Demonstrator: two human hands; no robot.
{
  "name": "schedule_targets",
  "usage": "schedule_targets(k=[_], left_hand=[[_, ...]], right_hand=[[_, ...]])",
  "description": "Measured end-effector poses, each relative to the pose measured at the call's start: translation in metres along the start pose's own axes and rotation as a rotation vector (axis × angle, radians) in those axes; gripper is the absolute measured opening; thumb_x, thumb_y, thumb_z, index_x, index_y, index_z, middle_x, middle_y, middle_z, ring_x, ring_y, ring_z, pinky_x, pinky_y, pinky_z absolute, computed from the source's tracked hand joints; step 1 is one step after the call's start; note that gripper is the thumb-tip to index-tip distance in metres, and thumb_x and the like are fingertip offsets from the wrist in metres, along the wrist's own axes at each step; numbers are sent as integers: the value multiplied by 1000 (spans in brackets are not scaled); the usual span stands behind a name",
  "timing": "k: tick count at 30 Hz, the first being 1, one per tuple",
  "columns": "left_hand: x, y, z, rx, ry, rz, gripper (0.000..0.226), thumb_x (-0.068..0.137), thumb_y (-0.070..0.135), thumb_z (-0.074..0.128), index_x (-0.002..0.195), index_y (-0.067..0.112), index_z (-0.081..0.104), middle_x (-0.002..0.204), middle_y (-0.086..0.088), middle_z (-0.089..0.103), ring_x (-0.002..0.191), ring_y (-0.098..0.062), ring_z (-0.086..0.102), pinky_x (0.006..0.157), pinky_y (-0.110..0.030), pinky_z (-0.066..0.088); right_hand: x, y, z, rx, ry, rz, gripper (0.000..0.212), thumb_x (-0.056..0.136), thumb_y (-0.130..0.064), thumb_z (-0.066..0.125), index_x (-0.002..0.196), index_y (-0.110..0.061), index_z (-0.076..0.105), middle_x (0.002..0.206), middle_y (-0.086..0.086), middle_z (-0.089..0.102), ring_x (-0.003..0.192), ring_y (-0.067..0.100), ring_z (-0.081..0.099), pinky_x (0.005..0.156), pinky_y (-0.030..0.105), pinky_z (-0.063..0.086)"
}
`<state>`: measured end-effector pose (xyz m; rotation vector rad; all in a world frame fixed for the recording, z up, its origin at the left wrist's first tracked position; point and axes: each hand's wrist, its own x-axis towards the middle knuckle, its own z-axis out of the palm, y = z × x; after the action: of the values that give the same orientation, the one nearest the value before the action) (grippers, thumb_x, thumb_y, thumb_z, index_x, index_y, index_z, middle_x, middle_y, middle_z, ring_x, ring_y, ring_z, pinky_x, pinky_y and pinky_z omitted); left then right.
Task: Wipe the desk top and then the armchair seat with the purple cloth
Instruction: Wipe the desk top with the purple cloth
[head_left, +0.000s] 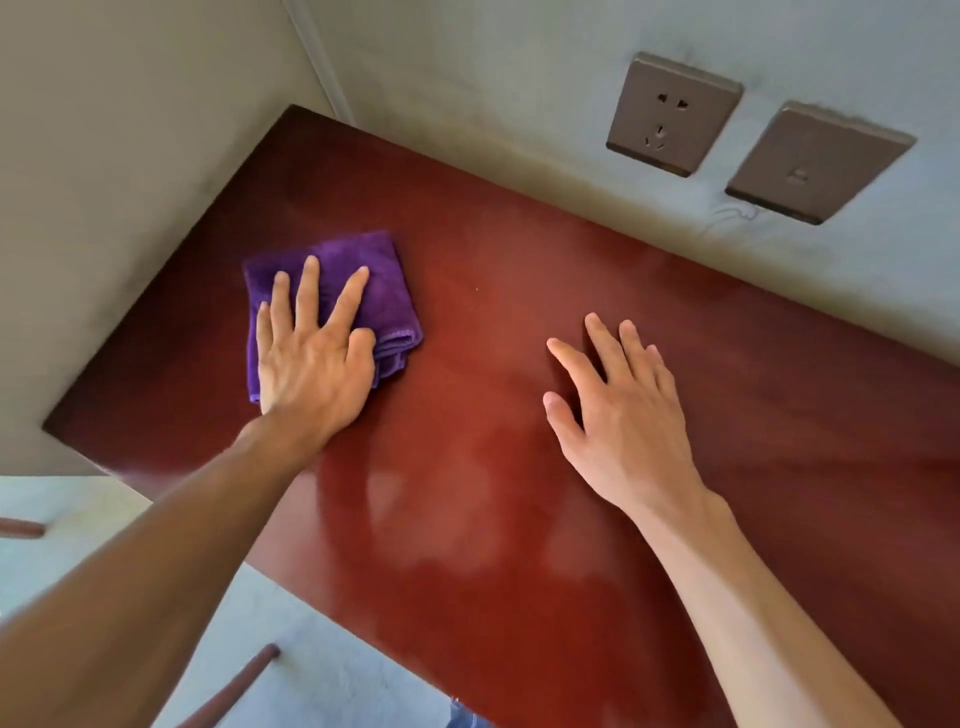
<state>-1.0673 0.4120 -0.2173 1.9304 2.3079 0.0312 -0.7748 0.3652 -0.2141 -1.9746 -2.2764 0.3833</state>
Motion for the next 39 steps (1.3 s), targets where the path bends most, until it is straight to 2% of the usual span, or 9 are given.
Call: schedule_targets(k=[7,14,17,19,21,24,26,32,39], left_hand=[[-23,118,15,54,-41,287,66,95,47,19,161,42,12,172,-8,4,157,-36,-1,126,-54,5],[-101,221,32,-20,-84,490,66,97,44,28,162,37,17,172,-9,5,157,-36,-2,125,-56,6],[-148,278,36,-310,-142,559,72,91,35,38,160,22,25,170,-10,18,158,-31,6,125,-53,15],[-168,303,31,-775,-288,587,69,89,17,43,157,19,31,163,-1,34,153,-22,26,122,-42,26],[-168,301,27,-1026,-336,502,71,84,-2,43,151,19,35,160,5,37,150,-11,31,121,-29,29],[-141,270,25,-793,-36,439,61,86,-1,45,146,10,43,157,-4,42,152,-20,29,125,-34,18],[-113,241,21,-522,54,374,55,94,14,46,148,10,45,160,-8,39,154,-28,23,127,-41,9],[-88,168,11,-22,-29,407,55,104,43,27,157,29,37,170,-1,21,158,-27,7,127,-49,6],[-96,123,9,-17,-37,246,57,102,45,28,156,32,38,168,-4,26,156,-30,15,125,-53,12]], right_hand=[[-6,21,-22,146,84,-13,51,105,-33,41,154,-18,41,166,10,29,155,31,22,126,48,18],[-31,108,-57,190,72,202,54,105,-41,39,155,-20,40,166,10,30,155,31,22,126,45,19],[-48,127,-65,315,42,136,54,103,-44,33,149,-23,49,161,4,41,153,20,30,124,41,27],[-67,140,-65,440,-18,158,61,101,-52,21,152,-29,44,164,-4,36,155,7,20,127,37,18],[-82,155,-60,355,-68,142,69,101,-57,11,158,-26,33,169,-5,23,157,7,8,128,39,13],[-90,152,-45,-55,-73,99,77,100,-63,14,162,-18,20,171,10,11,159,28,5,127,49,12],[-84,130,-37,-107,-31,187,83,96,-73,20,162,-22,19,168,22,14,156,41,9,126,56,10],[-68,130,-25,-131,79,283,69,98,-60,34,161,-33,23,168,24,15,156,42,11,124,60,10],[-81,202,-41,-157,155,629,68,98,-54,33,161,-28,25,165,27,20,154,45,15,122,62,14]])
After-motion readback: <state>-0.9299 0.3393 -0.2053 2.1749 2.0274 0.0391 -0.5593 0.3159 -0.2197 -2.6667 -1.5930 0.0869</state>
